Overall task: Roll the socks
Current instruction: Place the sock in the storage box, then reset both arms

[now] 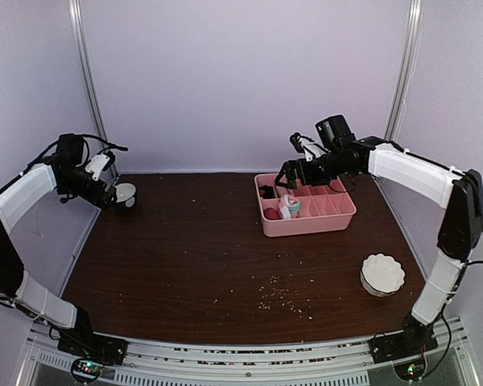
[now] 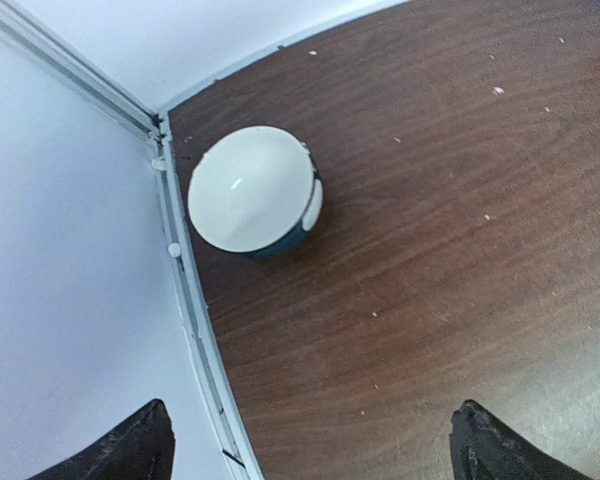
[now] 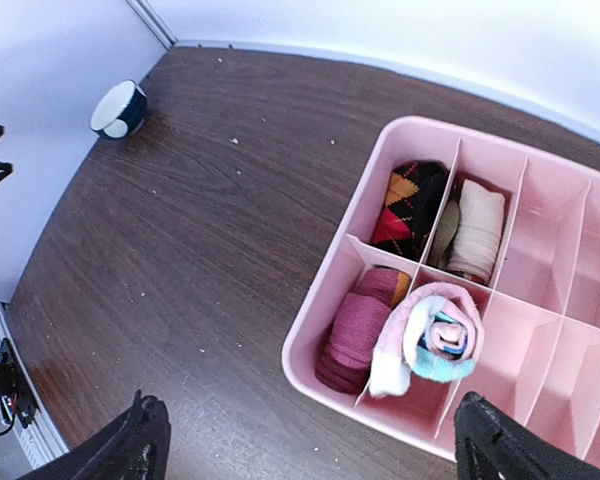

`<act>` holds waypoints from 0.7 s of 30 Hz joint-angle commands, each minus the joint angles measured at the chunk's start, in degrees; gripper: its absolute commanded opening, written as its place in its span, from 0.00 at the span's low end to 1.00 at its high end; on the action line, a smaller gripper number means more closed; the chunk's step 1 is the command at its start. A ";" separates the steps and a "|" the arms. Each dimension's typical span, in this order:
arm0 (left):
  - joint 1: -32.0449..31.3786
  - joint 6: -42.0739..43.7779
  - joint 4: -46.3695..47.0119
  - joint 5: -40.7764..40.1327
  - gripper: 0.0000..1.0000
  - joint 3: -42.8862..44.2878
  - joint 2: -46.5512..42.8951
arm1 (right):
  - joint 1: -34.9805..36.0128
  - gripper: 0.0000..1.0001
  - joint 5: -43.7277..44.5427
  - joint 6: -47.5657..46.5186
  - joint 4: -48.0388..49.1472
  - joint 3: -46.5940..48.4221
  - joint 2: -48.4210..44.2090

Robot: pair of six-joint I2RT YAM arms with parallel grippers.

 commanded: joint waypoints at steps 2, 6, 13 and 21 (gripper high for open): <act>2.32 -5.96 19.02 5.35 0.98 -8.27 1.02 | -0.53 1.00 6.14 0.04 9.84 -13.18 -13.95; 2.49 -8.87 37.85 6.44 0.98 -19.61 1.06 | -1.97 0.99 20.85 2.24 23.54 -31.92 -27.17; 2.62 -13.45 72.90 6.85 0.98 -39.37 -2.34 | -4.48 1.00 49.90 -8.19 52.49 -61.04 -43.51; 2.68 -15.36 100.94 3.52 0.98 -54.03 1.09 | -9.13 1.00 59.61 -14.30 79.52 -74.72 -36.93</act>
